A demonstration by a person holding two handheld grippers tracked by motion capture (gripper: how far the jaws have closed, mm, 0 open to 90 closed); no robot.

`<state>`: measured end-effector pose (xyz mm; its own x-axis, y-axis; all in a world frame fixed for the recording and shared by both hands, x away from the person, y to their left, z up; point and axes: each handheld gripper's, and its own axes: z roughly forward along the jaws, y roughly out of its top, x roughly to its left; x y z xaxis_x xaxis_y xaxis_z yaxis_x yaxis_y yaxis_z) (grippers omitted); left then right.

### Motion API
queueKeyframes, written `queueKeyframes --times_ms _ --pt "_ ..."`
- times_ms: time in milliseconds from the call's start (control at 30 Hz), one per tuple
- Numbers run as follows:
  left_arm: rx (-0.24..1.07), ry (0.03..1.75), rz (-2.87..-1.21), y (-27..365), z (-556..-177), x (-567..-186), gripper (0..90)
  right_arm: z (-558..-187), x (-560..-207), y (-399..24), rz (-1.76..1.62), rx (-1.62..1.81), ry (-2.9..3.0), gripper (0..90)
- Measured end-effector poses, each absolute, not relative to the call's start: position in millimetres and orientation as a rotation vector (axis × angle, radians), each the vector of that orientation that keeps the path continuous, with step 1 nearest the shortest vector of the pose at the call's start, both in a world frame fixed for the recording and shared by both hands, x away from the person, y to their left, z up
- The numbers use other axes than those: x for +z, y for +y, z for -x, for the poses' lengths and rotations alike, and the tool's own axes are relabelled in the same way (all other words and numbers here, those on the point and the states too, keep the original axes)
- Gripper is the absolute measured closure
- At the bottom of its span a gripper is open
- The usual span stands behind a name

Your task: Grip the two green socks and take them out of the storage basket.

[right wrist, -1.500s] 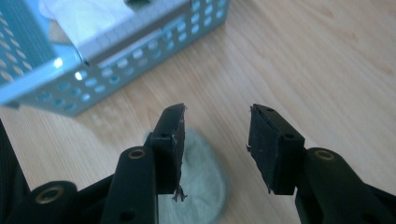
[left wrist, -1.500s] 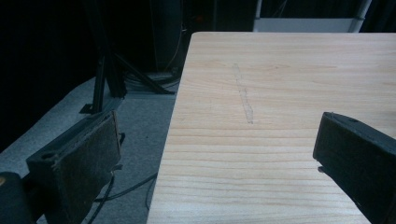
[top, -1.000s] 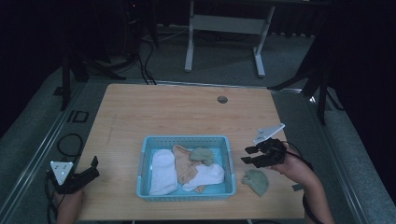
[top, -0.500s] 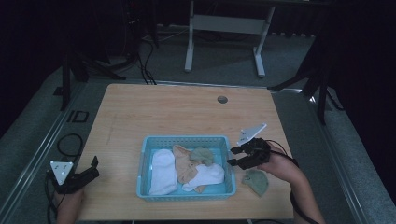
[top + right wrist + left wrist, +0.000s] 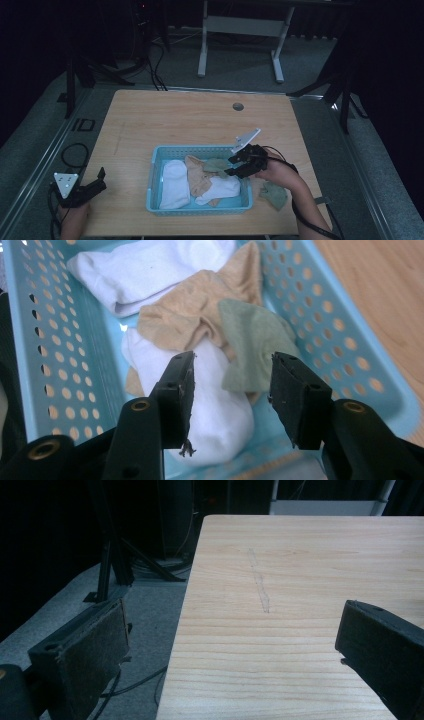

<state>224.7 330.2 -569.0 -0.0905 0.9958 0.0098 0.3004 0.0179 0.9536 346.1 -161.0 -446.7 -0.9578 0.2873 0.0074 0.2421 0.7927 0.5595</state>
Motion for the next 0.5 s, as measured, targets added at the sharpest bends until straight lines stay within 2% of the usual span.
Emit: queueKeyframes --times_ms 500 --pt "1.114 1.501 -1.383 330.1 -224.5 -569.0 0.4 -360.9 -484.8 -123.8 -0.403 0.778 2.962 54.0"
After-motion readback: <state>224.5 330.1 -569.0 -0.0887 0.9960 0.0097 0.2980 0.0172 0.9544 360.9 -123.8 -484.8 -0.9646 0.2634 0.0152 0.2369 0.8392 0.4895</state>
